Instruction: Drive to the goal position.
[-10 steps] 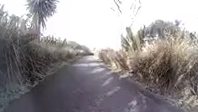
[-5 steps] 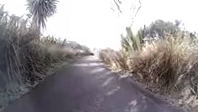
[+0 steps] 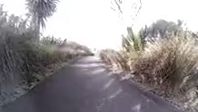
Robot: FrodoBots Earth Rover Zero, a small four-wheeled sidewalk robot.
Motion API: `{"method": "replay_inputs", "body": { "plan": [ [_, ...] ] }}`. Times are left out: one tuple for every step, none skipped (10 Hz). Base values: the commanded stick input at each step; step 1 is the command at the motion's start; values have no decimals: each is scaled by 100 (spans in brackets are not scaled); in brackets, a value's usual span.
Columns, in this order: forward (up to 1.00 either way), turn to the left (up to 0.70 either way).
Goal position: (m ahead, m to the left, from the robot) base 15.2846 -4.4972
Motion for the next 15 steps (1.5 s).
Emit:
{"method": "replay_inputs", "body": {
  "plan": [
    [85,0],
    [85,0],
    [85,0],
    [85,0],
    [85,0],
    [85,0],
    [85,0],
    [85,0],
    [85,0],
    [85,0],
    [85,0],
    [85,0],
    [85,0],
    [85,0],
    [85,0]
  ]
}}
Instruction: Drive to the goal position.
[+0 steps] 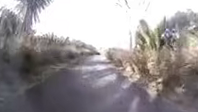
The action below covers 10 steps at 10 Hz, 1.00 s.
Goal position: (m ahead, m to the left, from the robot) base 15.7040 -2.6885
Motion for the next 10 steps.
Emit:
{"method": "replay_inputs", "body": {
  "plan": [
    [85,0],
    [85,0],
    [85,0],
    [85,0],
    [85,0],
    [85,0],
    [85,0],
    [85,0],
    [85,0],
    [85,0]
  ]
}}
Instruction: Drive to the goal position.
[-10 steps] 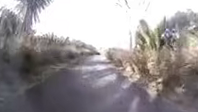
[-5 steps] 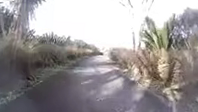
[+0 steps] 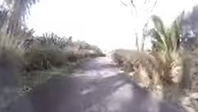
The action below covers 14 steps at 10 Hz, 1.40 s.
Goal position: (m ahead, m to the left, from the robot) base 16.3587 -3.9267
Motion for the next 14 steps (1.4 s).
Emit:
{"method": "replay_inputs", "body": {
  "plan": [
    [85,0],
    [85,0],
    [85,0],
    [85,-34],
    [85,-34],
    [85,-34],
    [85,-29],
    [85,-17],
    [85,-2],
    [85,0],
    [85,0],
    [85,0],
    [85,0],
    [85,0]
  ]
}}
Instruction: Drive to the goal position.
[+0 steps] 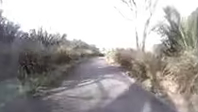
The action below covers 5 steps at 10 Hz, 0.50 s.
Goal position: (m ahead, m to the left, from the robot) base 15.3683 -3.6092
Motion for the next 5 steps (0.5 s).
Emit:
{"method": "replay_inputs", "body": {
  "plan": [
    [85,0],
    [85,0],
    [85,0],
    [85,0],
    [85,0]
  ]
}}
